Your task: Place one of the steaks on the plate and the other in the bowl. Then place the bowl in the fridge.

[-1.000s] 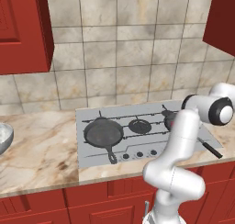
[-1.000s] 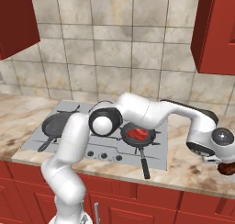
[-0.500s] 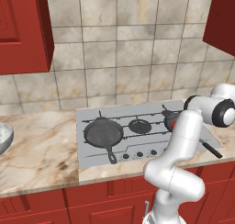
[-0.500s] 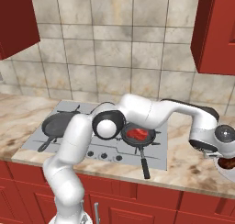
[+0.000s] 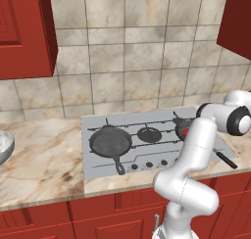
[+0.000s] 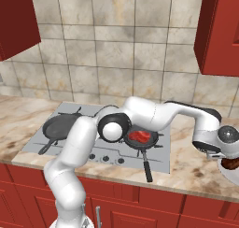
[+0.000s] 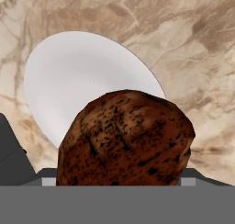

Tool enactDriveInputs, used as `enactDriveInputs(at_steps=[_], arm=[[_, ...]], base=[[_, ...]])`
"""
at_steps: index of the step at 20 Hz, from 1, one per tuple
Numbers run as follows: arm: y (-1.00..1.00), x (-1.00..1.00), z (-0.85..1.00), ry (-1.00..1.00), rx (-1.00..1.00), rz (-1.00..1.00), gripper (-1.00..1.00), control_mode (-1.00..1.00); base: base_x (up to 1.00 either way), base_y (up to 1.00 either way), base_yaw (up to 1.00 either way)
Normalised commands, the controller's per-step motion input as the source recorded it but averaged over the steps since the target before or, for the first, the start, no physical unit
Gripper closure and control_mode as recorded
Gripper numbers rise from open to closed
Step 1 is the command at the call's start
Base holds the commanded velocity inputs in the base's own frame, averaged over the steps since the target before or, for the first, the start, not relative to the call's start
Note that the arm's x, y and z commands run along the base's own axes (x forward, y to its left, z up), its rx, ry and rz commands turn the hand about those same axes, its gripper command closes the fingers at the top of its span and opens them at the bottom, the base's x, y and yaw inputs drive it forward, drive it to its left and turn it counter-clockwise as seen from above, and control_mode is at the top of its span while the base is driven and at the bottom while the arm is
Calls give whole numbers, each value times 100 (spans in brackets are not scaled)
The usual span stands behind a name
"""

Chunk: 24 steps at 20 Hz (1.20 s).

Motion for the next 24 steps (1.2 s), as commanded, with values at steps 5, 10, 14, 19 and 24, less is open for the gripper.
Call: enactDriveInputs(at_steps=[5,10,14,19,24], arm=[[-21,21,-28,0,-3,0,100,-100],[-24,12,-35,0,-4,0,100,-100],[-23,7,-23,-1,-2,0,-100,-100],[-34,0,-6,-10,0,0,-100,-100],[-21,0,0,-29,0,0,-100,-100]], base=[[0,0,0],[0,0,0],[0,0,0],[0,0,0],[0,0,0]])
